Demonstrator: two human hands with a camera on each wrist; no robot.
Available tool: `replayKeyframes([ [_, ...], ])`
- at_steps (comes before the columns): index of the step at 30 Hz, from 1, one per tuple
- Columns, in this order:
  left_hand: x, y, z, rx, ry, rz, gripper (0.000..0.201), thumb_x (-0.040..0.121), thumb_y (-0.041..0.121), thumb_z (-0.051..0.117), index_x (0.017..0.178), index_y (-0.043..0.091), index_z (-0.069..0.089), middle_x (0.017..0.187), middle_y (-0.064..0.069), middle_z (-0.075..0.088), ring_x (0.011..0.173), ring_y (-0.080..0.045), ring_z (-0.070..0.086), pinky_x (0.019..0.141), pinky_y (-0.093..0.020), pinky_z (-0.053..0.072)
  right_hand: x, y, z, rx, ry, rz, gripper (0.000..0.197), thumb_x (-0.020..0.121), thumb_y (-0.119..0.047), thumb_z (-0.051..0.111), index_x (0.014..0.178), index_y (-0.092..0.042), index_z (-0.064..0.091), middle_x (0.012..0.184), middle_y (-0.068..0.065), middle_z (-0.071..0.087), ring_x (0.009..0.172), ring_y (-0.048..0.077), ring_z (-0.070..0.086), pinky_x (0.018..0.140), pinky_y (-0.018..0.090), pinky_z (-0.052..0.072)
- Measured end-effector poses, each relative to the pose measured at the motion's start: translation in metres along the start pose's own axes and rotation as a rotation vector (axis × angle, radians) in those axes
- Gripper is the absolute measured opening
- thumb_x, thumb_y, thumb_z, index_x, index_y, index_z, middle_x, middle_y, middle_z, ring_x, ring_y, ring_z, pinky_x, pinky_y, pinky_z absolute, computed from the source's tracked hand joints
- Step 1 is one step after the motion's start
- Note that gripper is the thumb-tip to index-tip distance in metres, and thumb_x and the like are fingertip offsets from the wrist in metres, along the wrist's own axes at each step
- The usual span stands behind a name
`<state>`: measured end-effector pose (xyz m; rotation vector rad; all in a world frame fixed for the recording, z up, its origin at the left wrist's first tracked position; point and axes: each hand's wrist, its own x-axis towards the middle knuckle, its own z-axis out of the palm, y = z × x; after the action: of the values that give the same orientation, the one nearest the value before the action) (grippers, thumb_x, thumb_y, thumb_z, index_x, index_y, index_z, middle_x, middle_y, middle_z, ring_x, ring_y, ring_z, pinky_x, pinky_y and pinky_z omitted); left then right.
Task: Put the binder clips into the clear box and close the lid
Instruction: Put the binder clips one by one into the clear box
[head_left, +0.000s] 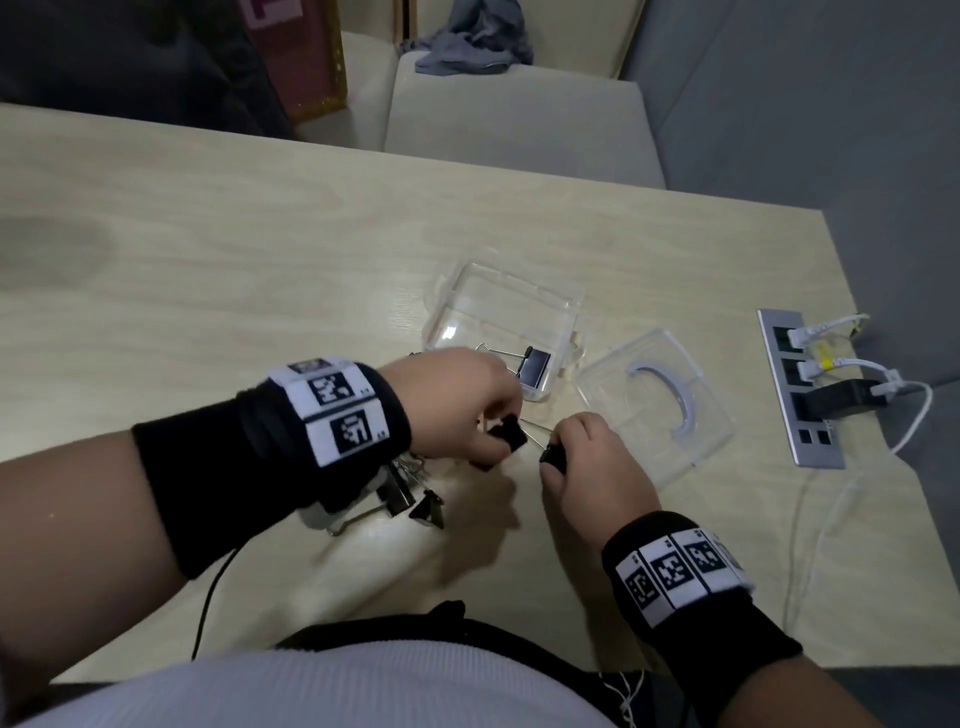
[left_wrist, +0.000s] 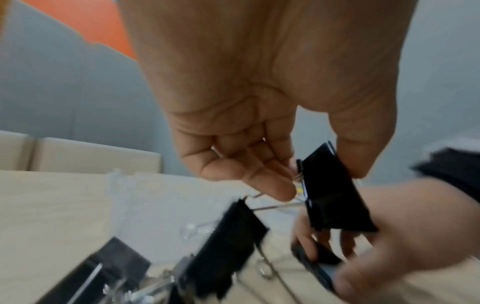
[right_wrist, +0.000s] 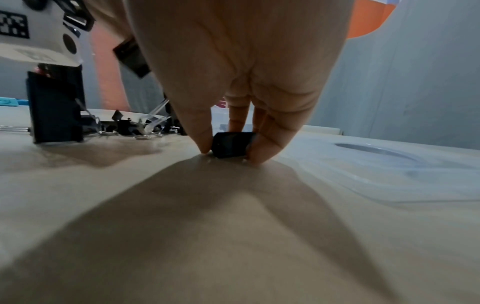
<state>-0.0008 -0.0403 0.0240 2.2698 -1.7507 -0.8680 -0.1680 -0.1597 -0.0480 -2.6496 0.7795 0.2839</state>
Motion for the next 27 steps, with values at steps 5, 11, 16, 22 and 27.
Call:
replayKeyframes([
  [5,0.014,-0.022,-0.031,-0.224,0.246,-0.056,0.028,0.080,0.035,0.069,0.103,0.021,0.062,0.100,0.007,0.056,0.086,-0.013,0.066,0.082,-0.033,0.053,0.000,0.005,-0.014,0.091,0.057,-0.043,0.025,0.080,-0.039,0.065,0.096,-0.024,0.054,0.099,-0.006,0.051,0.090,0.014,0.052,0.073,0.032,0.050],
  [11,0.031,-0.050,-0.043,0.091,0.063,-0.030,0.032,0.087,0.015,0.060,0.116,0.028,0.060,0.111,0.002,0.063,0.096,-0.017,0.063,0.088,-0.038,0.051,0.000,0.013,-0.031,0.243,0.212,-0.101,0.023,0.076,-0.031,0.068,0.092,-0.023,0.054,0.096,-0.007,0.052,0.091,0.013,0.053,0.079,0.029,0.048],
  [16,0.041,-0.059,-0.043,0.443,0.023,-0.044,0.044,0.087,0.001,0.051,0.121,0.029,0.057,0.116,0.000,0.058,0.104,-0.026,0.055,0.072,-0.035,0.047,0.020,0.011,-0.041,0.226,0.330,-0.104,0.025,0.074,-0.026,0.069,0.095,-0.017,0.058,0.099,-0.002,0.055,0.093,0.018,0.054,0.083,0.034,0.048],
  [22,0.041,-0.072,-0.031,0.446,0.043,-0.068,0.043,0.083,0.004,0.054,0.116,0.031,0.061,0.118,0.006,0.062,0.111,-0.023,0.052,0.083,-0.036,0.047,0.048,-0.005,-0.049,0.167,0.284,-0.132,0.028,0.079,-0.029,0.066,0.103,-0.018,0.060,0.109,0.000,0.059,0.102,0.022,0.052,0.087,0.037,0.044],
  [27,0.038,-0.080,-0.029,0.130,0.115,-0.160,0.026,0.084,0.020,0.055,0.101,0.034,0.068,0.104,0.002,0.066,0.109,-0.020,0.054,0.090,-0.041,0.048,0.067,-0.020,-0.052,0.070,0.121,-0.208,0.027,0.082,-0.026,0.064,0.108,-0.022,0.057,0.122,-0.003,0.057,0.112,0.023,0.050,0.096,0.040,0.040],
])
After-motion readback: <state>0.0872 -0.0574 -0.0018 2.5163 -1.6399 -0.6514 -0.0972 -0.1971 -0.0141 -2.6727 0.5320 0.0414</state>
